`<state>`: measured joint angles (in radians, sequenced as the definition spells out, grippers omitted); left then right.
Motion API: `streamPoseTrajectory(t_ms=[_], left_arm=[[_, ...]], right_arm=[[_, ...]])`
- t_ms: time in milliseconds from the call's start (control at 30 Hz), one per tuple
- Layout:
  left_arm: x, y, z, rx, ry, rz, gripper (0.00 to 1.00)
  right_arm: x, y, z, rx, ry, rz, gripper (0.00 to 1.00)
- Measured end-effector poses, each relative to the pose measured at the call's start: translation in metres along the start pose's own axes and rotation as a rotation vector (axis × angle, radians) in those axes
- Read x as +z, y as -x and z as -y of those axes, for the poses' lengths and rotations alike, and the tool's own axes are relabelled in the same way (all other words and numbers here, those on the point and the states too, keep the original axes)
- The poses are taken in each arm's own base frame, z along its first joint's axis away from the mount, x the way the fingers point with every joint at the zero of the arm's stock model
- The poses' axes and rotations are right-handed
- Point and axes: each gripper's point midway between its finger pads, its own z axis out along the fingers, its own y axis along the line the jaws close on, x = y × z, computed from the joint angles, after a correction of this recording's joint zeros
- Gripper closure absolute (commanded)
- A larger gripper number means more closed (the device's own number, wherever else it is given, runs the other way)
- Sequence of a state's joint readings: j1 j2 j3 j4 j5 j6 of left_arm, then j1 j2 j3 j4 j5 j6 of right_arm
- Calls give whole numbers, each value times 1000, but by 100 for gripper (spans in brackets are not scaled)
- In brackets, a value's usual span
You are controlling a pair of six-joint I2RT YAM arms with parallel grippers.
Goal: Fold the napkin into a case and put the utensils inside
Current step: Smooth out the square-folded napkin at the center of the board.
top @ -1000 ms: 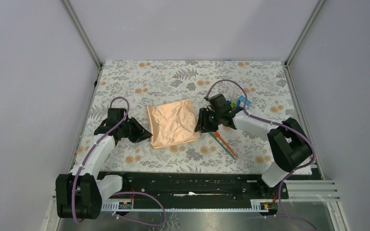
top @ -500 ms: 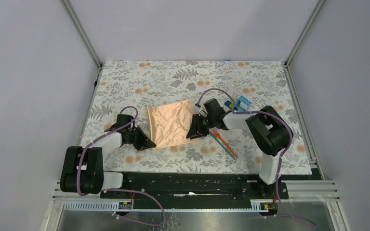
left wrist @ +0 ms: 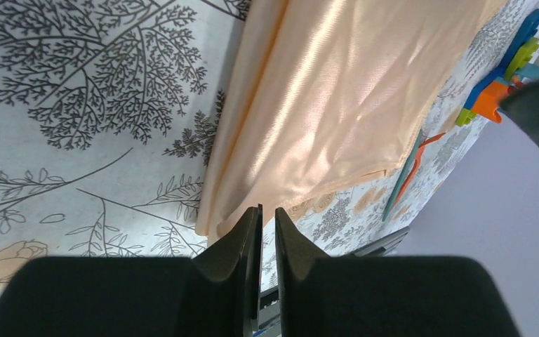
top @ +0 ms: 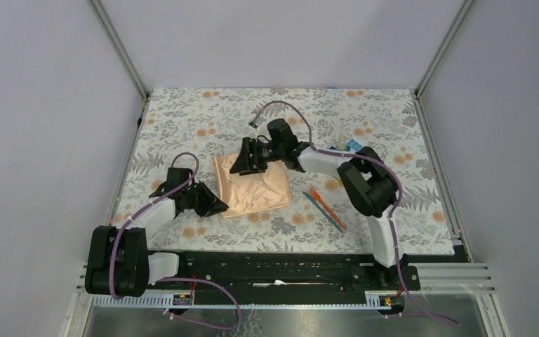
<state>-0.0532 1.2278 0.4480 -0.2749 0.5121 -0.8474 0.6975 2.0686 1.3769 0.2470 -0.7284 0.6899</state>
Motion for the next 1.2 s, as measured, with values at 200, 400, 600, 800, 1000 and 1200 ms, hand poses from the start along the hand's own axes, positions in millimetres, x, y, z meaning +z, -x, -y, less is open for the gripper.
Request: streamPoseTrajectory(t_ms=[200,400,600,800,1000,1200], left_arm=[[1,3,0,5,2,12,98],[9,-2,-19,-25,58,-1,100],[9,-1,-19,-24,61,4,100],[9,-1,-20,-25,62,5,100],[9,-1,-20,-27,63,6,100],[9,0,-20,-33,64,8,100]], right_arm=[[53,-8,7,75,95,-59,23],[85,-17,27,128,108,-85,22],[100,1,25,110,143,-54,23],[111,14,26,103,159,-30,23],[129,30,30,120,170,-12,23],[142,51,34,140,151,26,23]])
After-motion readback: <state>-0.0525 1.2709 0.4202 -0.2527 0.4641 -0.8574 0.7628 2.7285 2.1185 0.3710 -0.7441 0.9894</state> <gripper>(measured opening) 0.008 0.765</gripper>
